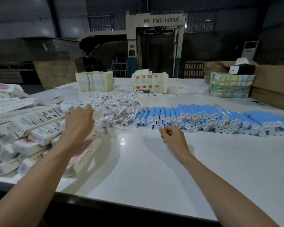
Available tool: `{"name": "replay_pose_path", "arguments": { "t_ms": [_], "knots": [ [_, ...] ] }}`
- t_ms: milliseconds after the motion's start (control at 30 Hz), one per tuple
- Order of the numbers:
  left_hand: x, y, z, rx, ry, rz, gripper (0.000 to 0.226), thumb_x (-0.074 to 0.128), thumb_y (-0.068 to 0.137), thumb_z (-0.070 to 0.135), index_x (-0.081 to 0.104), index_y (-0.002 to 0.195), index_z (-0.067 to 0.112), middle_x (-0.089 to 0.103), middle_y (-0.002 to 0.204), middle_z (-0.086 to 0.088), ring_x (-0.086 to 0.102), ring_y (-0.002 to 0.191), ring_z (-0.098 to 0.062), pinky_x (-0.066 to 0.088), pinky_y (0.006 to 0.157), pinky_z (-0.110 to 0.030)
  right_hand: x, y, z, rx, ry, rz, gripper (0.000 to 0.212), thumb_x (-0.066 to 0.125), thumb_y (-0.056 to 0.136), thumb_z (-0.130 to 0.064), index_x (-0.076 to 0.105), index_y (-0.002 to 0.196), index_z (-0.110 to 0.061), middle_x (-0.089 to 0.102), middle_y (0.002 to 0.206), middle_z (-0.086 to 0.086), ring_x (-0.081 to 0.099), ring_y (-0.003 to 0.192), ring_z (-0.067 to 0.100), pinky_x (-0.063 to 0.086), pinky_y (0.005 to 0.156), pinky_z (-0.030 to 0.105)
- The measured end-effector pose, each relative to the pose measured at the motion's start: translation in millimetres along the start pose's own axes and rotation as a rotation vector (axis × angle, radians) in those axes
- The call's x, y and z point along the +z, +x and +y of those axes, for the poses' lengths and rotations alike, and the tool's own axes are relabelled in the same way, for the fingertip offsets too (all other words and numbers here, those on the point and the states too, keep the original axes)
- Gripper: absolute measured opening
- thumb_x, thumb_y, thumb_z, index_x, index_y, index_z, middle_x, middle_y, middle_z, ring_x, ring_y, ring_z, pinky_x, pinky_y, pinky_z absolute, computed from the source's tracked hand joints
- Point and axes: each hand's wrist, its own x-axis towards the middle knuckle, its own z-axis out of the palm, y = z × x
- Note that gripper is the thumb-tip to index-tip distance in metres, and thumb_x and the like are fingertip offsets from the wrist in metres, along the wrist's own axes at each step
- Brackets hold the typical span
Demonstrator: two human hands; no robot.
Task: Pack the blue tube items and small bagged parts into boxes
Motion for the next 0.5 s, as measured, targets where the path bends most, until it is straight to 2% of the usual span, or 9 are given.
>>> {"name": "replay_pose_path", "arguments": {
  "t_ms": [67,133,233,300,400,500],
  "knots": [
    [-9.5,-7.0,9.6,0.084,-0.192,0.046,0.063,0.074,0.102,0.026,0.042,0.151,0.003,0.054,0.139,-0.025,0.061,0.107,-0.042,0.051,0.085,-0.047,0.9,-1.6,-2.7,-0.025,-0.050,-0.006,0.044,0.061,0.101,-0.043,0.054,0.067,-0.016,0.063,0.068,0.011,0.051,0.059,0.016,0.049,0.064,0.042],
    [-17.4,-15.7,23.4,0.166,-0.335,0.064,0.078,0.080,0.097,0.029,0.037,0.158,0.005,0.047,0.145,-0.019,0.063,0.099,-0.035,0.053,0.074,-0.039,2.6,-3.1,-6.1,-0.052,-0.094,-0.028,0.043,0.060,0.101,-0.042,0.056,0.070,-0.013,0.063,0.067,0.009,0.054,0.060,0.020,0.052,0.067,0.046],
    [-19.4,-22.4,48.3,0.264,-0.467,0.041,0.092,0.086,0.089,0.036,0.036,0.161,0.011,0.046,0.138,-0.008,0.061,0.098,-0.023,0.050,0.065,-0.024,3.6,-5.5,-9.2,-0.081,-0.093,-0.064,0.042,0.061,0.101,-0.041,0.059,0.073,-0.010,0.063,0.068,0.009,0.061,0.068,0.031,0.053,0.069,0.047],
    [-15.7,-24.5,65.8,0.312,-0.562,-0.025,0.091,0.088,0.085,0.036,0.037,0.158,0.016,0.048,0.127,0.000,0.058,0.093,-0.015,0.042,0.059,-0.016,1.5,-7.2,-9.7,-0.077,-0.080,-0.071,0.041,0.061,0.101,-0.041,0.059,0.072,-0.011,0.063,0.068,0.009,0.063,0.070,0.032,0.053,0.069,0.047],
    [0.6,-21.6,85.3,0.314,-0.764,-0.203,0.078,0.089,0.085,0.039,0.041,0.145,0.026,0.061,0.115,0.010,0.063,0.086,-0.004,0.046,0.059,-0.020,-3.7,-7.0,-10.7,-0.062,-0.097,-0.043,0.042,0.061,0.101,-0.041,0.057,0.071,-0.011,0.062,0.066,0.009,0.061,0.069,0.033,0.052,0.068,0.046],
    [13.6,-19.8,101.2,0.205,-1.109,-0.500,0.057,0.081,0.082,0.071,0.061,0.124,0.039,0.074,0.108,0.016,0.072,0.094,-0.010,0.055,0.077,-0.033,-9.0,-0.5,-13.5,-0.033,-0.130,0.037,0.038,0.059,0.101,-0.039,0.056,0.072,-0.015,0.061,0.065,0.005,0.061,0.067,0.028,0.049,0.064,0.041]
  ]
}}
